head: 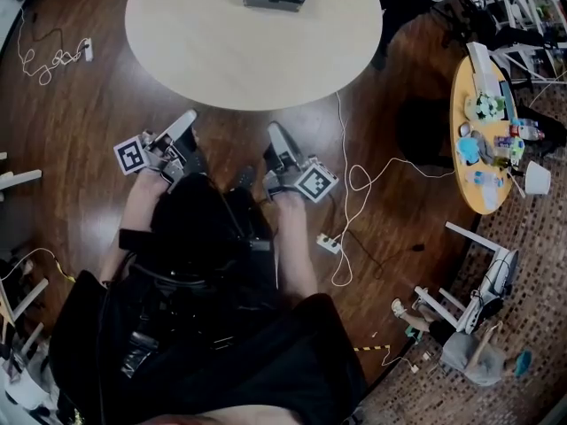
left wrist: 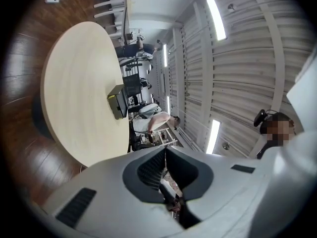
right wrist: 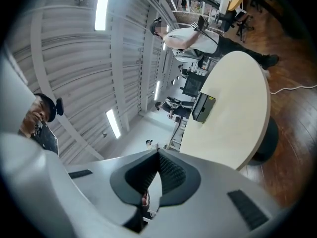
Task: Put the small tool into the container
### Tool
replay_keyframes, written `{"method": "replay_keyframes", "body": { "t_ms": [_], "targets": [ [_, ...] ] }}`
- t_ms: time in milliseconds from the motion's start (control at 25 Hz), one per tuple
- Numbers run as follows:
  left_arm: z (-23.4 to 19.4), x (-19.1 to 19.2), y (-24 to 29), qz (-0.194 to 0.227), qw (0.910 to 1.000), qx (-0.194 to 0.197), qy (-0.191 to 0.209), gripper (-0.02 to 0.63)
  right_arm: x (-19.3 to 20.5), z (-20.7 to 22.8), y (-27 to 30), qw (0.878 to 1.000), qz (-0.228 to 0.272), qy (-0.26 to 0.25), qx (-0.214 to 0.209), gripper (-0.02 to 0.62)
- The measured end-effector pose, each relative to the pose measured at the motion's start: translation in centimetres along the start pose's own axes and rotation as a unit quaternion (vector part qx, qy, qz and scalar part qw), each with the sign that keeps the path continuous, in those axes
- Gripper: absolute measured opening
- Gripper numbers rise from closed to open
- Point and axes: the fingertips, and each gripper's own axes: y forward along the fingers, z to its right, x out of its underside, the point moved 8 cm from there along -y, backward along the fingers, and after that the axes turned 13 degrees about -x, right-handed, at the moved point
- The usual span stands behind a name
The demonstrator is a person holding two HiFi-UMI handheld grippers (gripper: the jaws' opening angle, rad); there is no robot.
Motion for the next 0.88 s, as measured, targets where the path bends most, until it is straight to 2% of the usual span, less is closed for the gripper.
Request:
{"method": "replay_keyframes", "body": {
  "t_ms": [880],
  "targets": [
    [0.76, 1.17, 0.48, -0.016, 0.9998, -0.012, -0.003, 0.004, 0.15, -0.88, -0.36, 1.000, -0.018, 0.004, -0.013, -0.020]
  ]
}}
